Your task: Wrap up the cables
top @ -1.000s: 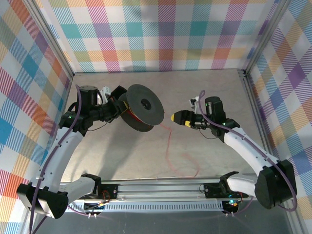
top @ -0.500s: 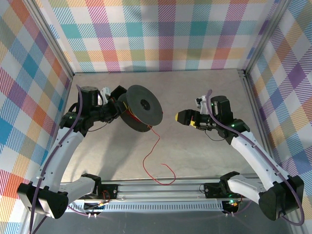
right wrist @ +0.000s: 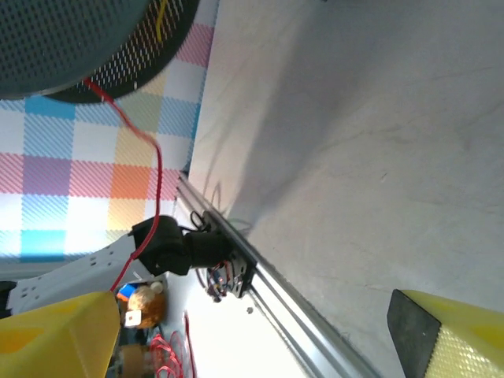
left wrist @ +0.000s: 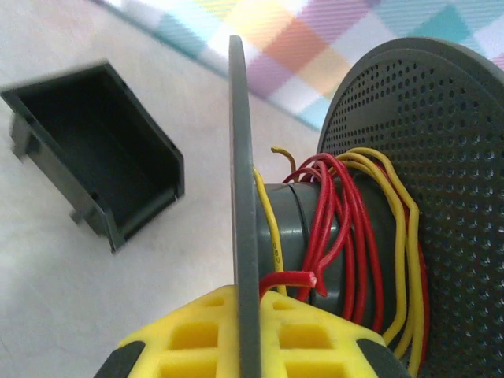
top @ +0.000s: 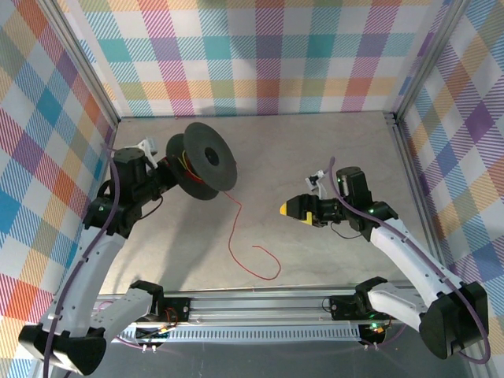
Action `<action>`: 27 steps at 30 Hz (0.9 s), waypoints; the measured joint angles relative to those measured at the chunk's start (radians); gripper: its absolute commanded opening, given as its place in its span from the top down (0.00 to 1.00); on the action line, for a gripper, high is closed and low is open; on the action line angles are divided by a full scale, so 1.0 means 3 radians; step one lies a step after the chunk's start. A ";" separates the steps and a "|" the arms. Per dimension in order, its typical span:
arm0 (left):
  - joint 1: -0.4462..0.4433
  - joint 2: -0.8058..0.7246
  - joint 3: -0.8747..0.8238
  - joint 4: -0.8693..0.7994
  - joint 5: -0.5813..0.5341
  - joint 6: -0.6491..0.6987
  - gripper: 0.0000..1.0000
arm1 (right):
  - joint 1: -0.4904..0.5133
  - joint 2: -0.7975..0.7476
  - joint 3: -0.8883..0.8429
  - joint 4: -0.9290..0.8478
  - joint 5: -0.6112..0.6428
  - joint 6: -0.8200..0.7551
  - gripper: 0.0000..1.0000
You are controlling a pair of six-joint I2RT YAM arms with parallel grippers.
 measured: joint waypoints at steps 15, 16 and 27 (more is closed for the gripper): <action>-0.0011 -0.0183 -0.0393 0.0762 -0.0532 0.0266 1.00 | 0.0917 0.0754 0.0226 0.0083 0.0076 0.0032 0.41; -0.0011 -0.0183 -0.0398 0.0776 -0.0535 0.0272 1.00 | 0.0968 0.0821 0.0263 0.0081 0.0108 0.0020 0.41; -0.0014 -0.0183 -0.0404 0.0792 -0.0533 0.0275 1.00 | 0.1264 0.1240 0.0385 0.0052 0.0395 -0.0061 0.81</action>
